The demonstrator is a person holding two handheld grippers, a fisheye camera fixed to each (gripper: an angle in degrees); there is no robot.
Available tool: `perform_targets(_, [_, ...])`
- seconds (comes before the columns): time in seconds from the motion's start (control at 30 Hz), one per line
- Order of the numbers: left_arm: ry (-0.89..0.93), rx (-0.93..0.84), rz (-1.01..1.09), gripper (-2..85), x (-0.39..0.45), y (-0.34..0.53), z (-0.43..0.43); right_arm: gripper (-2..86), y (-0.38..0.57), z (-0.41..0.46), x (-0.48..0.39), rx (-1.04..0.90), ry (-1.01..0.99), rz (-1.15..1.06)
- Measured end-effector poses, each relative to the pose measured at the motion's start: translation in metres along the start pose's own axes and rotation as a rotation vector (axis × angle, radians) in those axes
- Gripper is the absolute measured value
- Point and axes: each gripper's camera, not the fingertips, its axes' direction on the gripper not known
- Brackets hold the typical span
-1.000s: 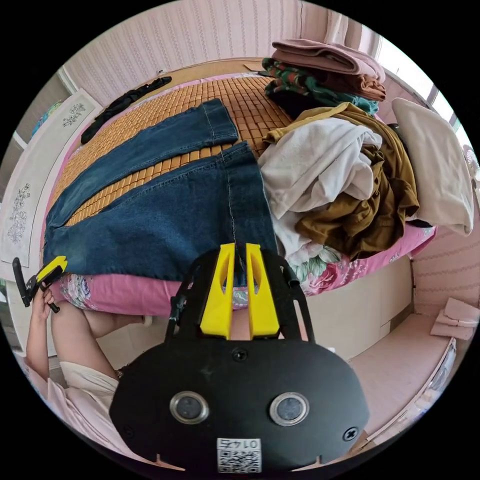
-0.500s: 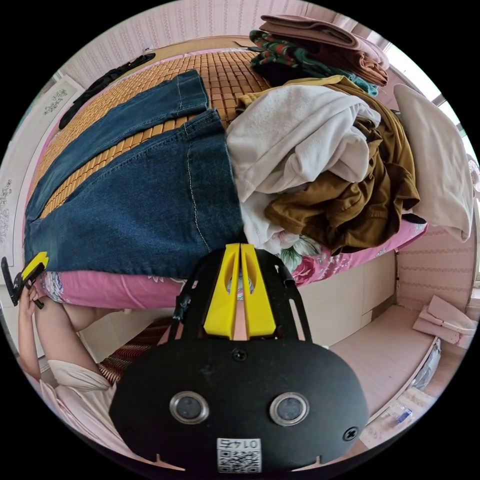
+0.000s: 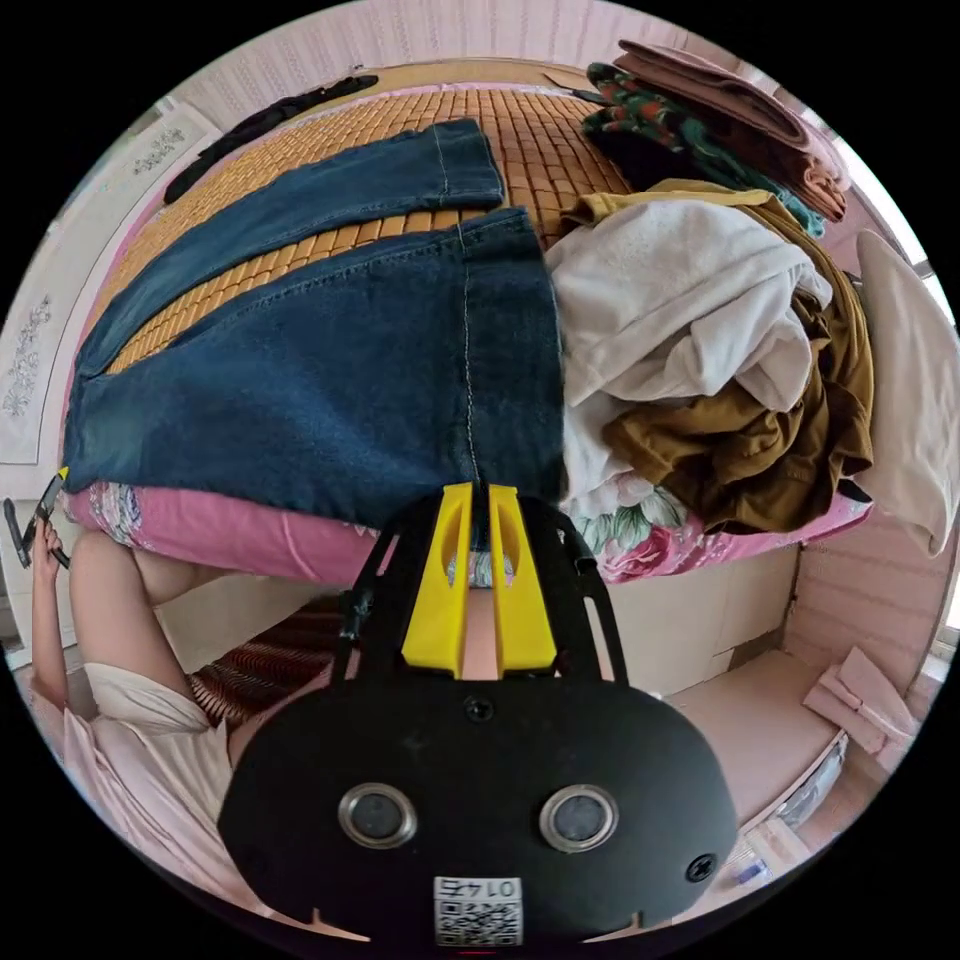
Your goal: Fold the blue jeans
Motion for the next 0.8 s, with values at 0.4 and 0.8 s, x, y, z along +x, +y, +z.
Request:
perform_targets(0.4, [-0.155,-0.243,0.096,-0.8,-0.012,-0.014,0.014,0.1,-0.039,-0.005,-0.037,-0.051,0.047,-0.084])
perform_targets(0.8, [-0.184,0.104,0.036,0.4,-0.051,-0.099,-0.065,-1.0,-0.180,-0.081,-0.171,0.207,0.216,-0.369])
